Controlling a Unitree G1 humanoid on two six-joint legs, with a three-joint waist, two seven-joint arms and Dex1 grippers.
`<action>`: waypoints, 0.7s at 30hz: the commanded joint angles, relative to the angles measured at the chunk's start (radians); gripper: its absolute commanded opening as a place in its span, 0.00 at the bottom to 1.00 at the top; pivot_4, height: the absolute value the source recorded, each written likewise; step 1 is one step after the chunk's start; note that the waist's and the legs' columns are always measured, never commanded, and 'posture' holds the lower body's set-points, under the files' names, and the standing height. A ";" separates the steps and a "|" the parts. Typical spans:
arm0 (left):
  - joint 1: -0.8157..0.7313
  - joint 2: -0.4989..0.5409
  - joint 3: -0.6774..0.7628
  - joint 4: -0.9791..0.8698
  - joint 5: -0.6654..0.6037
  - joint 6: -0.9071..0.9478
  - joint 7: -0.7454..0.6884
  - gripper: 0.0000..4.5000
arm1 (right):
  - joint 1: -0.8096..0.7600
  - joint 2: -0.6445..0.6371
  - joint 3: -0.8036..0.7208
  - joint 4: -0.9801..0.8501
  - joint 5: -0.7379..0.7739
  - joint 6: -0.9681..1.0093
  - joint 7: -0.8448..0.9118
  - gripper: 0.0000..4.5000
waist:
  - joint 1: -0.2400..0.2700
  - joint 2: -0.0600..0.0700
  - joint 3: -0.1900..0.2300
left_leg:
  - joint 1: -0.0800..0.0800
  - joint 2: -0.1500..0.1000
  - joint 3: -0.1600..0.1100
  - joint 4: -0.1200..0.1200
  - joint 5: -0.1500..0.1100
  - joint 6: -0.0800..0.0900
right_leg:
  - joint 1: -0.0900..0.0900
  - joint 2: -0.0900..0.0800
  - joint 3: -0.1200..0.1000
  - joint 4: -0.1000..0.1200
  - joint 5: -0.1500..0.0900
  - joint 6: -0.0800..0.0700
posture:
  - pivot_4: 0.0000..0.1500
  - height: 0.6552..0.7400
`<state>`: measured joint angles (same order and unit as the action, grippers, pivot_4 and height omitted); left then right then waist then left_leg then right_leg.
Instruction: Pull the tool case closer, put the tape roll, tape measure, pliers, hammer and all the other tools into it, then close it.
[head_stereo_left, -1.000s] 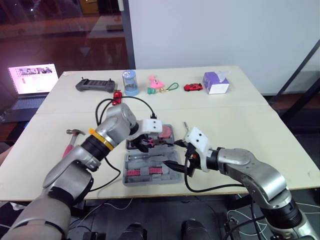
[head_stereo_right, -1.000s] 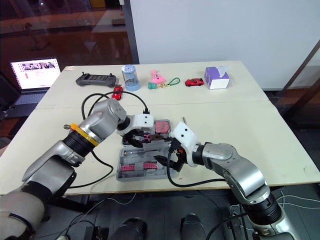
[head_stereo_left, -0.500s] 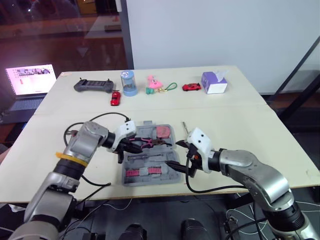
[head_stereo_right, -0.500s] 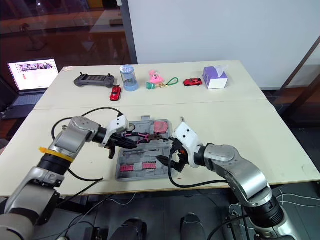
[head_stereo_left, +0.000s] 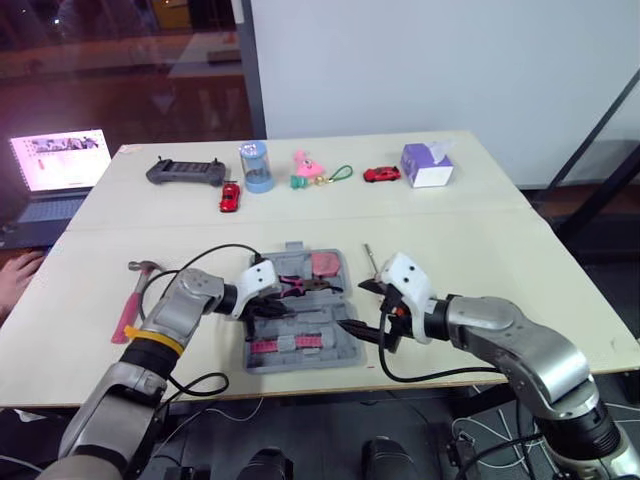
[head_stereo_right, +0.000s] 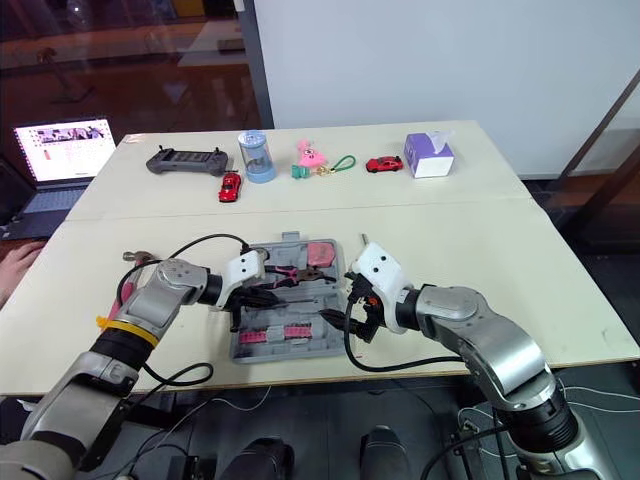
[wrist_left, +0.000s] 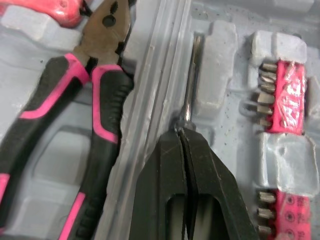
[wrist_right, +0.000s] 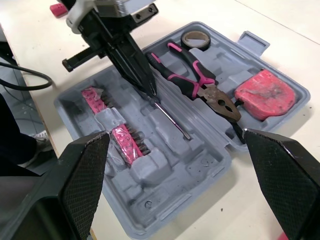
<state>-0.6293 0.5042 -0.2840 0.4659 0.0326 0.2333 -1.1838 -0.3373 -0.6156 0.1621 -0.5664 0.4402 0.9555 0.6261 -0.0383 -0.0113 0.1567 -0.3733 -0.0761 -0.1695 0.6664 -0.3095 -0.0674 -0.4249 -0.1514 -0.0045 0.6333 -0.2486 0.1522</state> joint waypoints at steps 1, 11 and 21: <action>0.018 0.003 -0.051 0.086 0.075 -0.074 0.055 0.01 | -0.012 -0.019 -0.033 -0.047 0.019 0.009 0.003 1.00 | 0.003 0.000 0.000 | 0.000 0.000 0.000 0.000 0.000 0.000 | 0.000 0.000 0.000 0.000 0.000 0.000 | 1.00 1.00; -0.033 -0.007 0.011 0.081 0.011 -0.069 0.074 0.01 | -0.009 -0.041 -0.045 -0.030 0.020 -0.001 0.011 1.00 | 0.025 0.002 -0.002 | 0.012 0.000 0.000 0.000 -0.001 0.002 | 0.012 0.000 0.000 -0.001 0.000 0.000 | 1.00 1.00; 0.106 0.294 0.382 -0.392 -0.334 0.301 -0.080 0.01 | 0.092 -0.117 -0.212 0.052 0.014 -0.095 0.057 1.00 | 0.016 0.000 0.000 | 0.014 0.001 0.001 -0.001 -0.003 0.006 | 0.013 0.001 0.001 -0.002 0.000 0.000 | 1.00 1.00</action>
<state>-0.6420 0.6568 -0.0814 0.2609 -0.1568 0.3741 -1.2003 -0.2900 -0.6909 0.0429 -0.5376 0.4575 0.9250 0.6526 -0.0221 -0.0113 0.1562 -0.3594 -0.0752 -0.1682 0.6650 -0.3131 -0.0613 -0.4117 -0.1506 -0.0036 0.6308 -0.2489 0.1526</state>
